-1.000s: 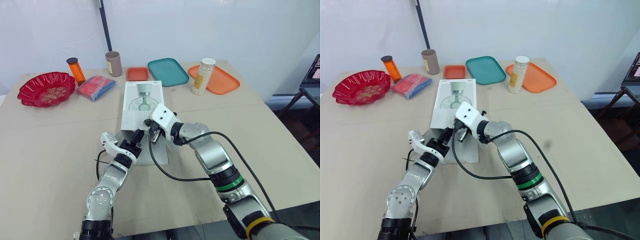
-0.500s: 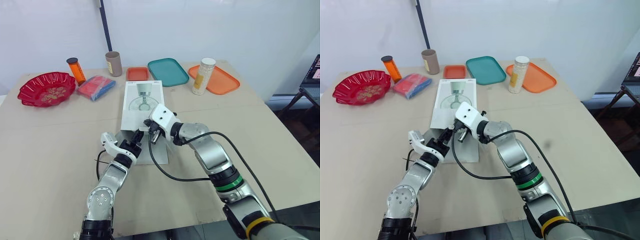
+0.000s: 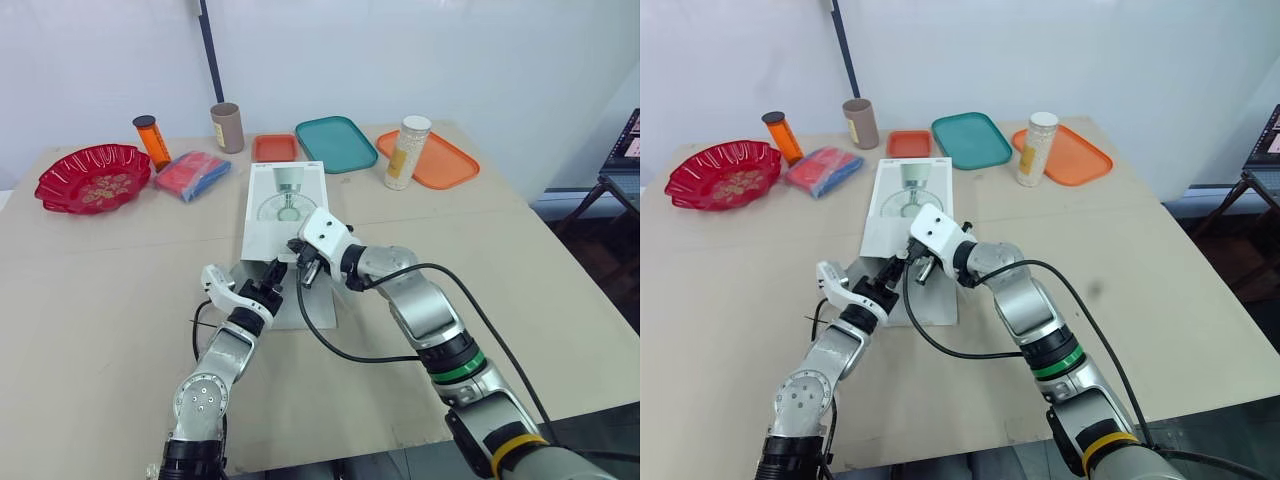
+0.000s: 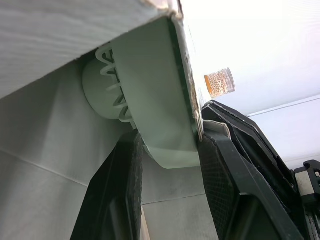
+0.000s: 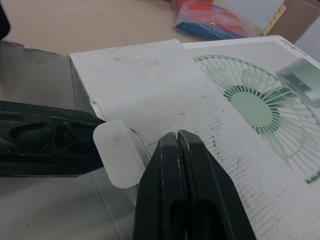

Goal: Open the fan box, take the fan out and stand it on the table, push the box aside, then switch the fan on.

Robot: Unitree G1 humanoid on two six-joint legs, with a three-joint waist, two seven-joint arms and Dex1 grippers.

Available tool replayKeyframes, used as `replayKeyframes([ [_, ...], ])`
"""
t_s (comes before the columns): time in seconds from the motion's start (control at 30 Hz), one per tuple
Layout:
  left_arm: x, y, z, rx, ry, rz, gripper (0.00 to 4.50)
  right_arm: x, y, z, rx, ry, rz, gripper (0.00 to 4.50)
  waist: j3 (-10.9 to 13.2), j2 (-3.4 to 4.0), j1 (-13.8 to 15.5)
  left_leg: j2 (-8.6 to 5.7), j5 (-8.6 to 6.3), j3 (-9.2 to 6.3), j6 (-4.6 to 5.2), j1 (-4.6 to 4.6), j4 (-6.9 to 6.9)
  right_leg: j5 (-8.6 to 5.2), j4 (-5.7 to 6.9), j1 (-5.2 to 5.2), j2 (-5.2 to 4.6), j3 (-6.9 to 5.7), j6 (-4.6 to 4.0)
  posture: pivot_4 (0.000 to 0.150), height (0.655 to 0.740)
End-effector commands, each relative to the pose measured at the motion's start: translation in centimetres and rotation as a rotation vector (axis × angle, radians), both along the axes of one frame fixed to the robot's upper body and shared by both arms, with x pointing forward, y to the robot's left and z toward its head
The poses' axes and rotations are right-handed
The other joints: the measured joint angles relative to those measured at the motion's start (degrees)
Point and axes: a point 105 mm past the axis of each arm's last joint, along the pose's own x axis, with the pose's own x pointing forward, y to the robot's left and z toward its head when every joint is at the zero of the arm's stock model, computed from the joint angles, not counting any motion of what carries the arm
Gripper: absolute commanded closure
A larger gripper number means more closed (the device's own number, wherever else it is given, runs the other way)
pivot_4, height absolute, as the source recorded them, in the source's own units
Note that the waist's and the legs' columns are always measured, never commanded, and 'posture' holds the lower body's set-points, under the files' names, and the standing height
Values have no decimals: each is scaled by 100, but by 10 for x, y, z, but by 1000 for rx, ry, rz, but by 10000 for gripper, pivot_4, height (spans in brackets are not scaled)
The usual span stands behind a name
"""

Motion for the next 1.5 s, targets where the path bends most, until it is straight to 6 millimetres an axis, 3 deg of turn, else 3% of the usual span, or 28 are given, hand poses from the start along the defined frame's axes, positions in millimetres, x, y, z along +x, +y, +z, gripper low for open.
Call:
replayKeyframes([
  [0.03, -10, -21, 14, -115, -7, -57, 29024, -4, 4, -15, -21, 64, 10, 45000, 0, 0, 0, 0, 0, 0, 0, 0, -1, 0, -1, 0, 0, 0, 0, 1500, 7400],
  [0.77, -51, 14, 3, -11, 69, -24, 29024, -4, 5, -14, -21, 67, -3, 45000, 1, 1, -9, 2, 1, 3, -3, 1, -21, -4, -10, -5, 1, 3, -1, 1500, 7400],
  [1.5, -81, 29, -4, 36, 119, -27, 29024, -8, 6, -15, -27, 63, 20, 45000, 1, 1, -15, 4, 0, 6, -4, 4, -29, -10, -10, -7, 1, 4, -6, 1500, 7400],
])
